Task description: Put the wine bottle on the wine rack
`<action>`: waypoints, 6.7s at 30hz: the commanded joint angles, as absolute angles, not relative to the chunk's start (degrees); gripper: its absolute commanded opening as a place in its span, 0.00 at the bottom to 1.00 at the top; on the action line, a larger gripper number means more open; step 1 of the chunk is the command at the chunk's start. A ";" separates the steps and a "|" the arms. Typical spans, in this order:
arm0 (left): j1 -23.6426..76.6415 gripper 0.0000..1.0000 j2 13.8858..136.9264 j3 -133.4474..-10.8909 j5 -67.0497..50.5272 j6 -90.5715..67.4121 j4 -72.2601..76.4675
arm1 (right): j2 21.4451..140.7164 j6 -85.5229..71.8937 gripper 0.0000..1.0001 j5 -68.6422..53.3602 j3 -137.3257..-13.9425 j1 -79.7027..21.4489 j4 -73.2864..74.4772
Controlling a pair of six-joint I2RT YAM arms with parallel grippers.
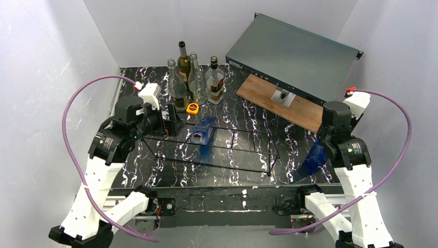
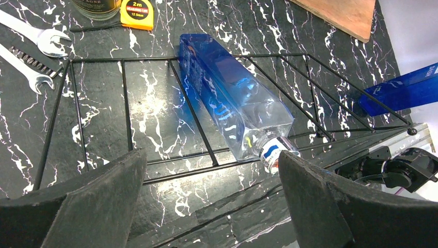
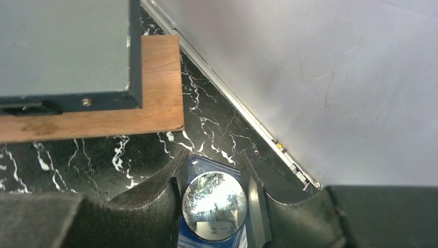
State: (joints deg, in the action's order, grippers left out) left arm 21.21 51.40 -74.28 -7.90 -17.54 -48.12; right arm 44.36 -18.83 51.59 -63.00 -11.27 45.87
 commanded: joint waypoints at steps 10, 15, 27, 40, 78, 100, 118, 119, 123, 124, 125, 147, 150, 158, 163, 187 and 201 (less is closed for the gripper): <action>21.53 0.98 51.31 -73.92 -7.24 -16.92 -48.37 | 42.69 -0.34 0.01 35.17 -67.87 -11.13 32.21; 21.53 0.98 50.68 -73.42 -7.03 -16.79 -48.66 | 43.04 2.41 0.01 28.65 -68.30 -11.12 28.92; 21.53 0.98 49.41 -72.58 -6.77 -16.89 -49.09 | 47.34 8.26 0.01 9.67 -70.05 -11.14 24.37; 21.53 0.98 47.60 -71.80 -6.07 -17.31 -49.62 | 53.03 5.57 0.01 -1.61 -77.49 -11.16 20.54; 21.53 0.98 46.24 -75.04 -1.33 -19.60 -55.69 | 85.71 3.26 0.01 1.92 -97.56 -37.10 6.00; 21.53 0.98 45.73 -71.28 2.93 -20.68 -55.83 | 89.76 -5.09 0.01 32.47 -95.53 -52.61 7.79; 21.54 0.98 48.96 -65.61 4.27 -26.87 -50.75 | 78.87 -15.53 0.01 47.82 -72.38 -60.65 3.07; 21.53 0.98 49.16 -65.52 4.17 -27.04 -50.55 | 78.69 -16.04 0.01 48.24 -72.01 -60.96 3.80; 21.53 0.98 49.42 -64.89 4.01 -27.07 -50.13 | 78.66 -17.22 0.01 49.00 -70.99 -62.02 5.16; 21.53 0.98 49.46 -64.67 3.97 -27.07 -50.05 | 78.65 -17.45 0.01 49.04 -70.83 -62.31 5.45; 21.61 0.98 49.48 -64.58 3.96 -27.07 -50.05 | 78.70 -17.56 0.01 49.54 -70.65 -62.73 5.71; 21.59 0.98 48.62 -62.69 2.90 -27.69 -49.44 | 78.04 2.32 0.01 62.99 -55.69 -76.37 -18.97; 21.53 0.97 48.82 -61.58 3.56 -27.69 -48.50 | 78.34 6.70 0.01 66.35 -52.35 -80.26 -26.14; 21.53 0.94 48.74 -59.06 3.92 -27.95 -46.96 | 81.72 10.39 0.01 70.65 -48.34 -84.47 -33.48; 21.53 0.94 48.22 -58.20 3.55 -28.43 -46.61 | 82.25 7.06 0.01 70.85 -48.35 -85.69 -29.18; 21.55 0.94 46.87 -57.55 2.90 -28.48 -46.57 | 84.55 -1.22 0.01 76.70 -47.11 -89.38 -17.14; 21.53 0.95 46.22 -59.64 3.25 -28.13 -47.90 | 79.02 -7.16 0.53 68.79 -49.55 -89.38 -6.20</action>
State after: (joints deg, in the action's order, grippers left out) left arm 21.23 46.96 -58.04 3.46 -28.16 -44.82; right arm 77.32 -0.40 73.28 -51.96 -88.60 -19.75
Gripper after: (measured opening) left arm 0.946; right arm 0.483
